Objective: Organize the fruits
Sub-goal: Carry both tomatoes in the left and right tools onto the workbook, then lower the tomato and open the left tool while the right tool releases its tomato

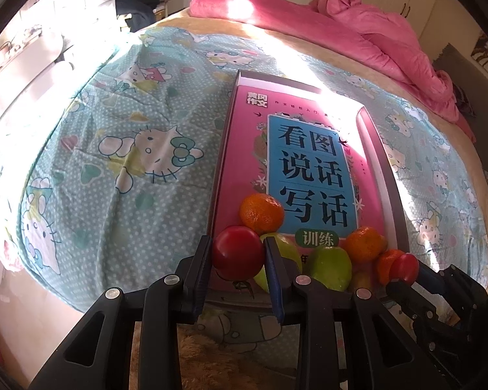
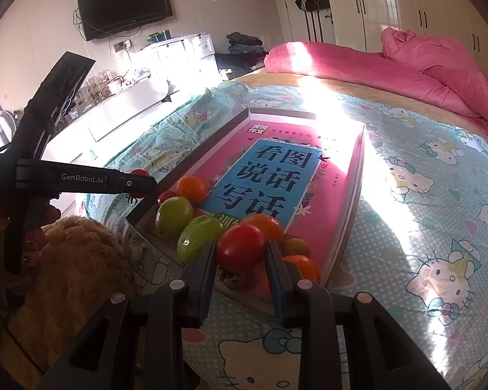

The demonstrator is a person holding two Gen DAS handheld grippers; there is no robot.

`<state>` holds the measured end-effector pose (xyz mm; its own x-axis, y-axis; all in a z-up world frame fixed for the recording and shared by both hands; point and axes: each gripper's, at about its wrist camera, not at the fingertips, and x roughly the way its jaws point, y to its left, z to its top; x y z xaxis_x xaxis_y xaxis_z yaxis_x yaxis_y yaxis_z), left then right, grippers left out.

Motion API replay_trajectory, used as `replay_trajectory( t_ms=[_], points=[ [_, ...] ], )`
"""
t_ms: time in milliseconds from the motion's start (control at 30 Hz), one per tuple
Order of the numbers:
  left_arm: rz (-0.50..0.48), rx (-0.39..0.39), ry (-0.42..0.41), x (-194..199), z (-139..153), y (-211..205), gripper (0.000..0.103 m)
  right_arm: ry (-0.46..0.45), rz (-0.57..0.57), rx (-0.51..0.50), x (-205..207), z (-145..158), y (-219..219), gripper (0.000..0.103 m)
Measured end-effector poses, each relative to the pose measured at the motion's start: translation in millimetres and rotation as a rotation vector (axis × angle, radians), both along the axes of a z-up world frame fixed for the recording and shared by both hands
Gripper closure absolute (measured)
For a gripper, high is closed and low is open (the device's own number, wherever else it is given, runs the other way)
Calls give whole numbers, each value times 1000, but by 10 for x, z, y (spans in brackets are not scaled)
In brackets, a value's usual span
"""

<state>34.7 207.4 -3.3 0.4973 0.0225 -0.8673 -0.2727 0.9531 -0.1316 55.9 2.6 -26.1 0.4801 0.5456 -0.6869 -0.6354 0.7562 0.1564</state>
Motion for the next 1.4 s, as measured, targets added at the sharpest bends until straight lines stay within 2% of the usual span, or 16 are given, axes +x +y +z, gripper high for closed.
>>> replay_trajectory(
  t_ms=[333, 700, 1000, 1067, 1133, 1400],
  points=[
    [-38, 12, 33, 25, -89, -90, 71, -3, 7, -37, 18, -73, 53, 72],
    [-50, 8, 34, 12, -88, -107, 71, -35, 29, -95, 1, -119, 154, 72],
    [-50, 2, 37, 16, -86, -110, 70, -37, 35, -90, -38, -107, 114, 72],
    [-47, 0, 37, 12, -82, -106, 70, -35, 32, -87, -36, -99, 97, 70],
    [-46, -2, 38, 8, -85, -104, 70, -38, 33, -82, -53, -94, 88, 63],
    [-40, -3, 42, 8, -89, -83, 68, -55, 29, -88, -107, -57, 38, 55]
  ],
)
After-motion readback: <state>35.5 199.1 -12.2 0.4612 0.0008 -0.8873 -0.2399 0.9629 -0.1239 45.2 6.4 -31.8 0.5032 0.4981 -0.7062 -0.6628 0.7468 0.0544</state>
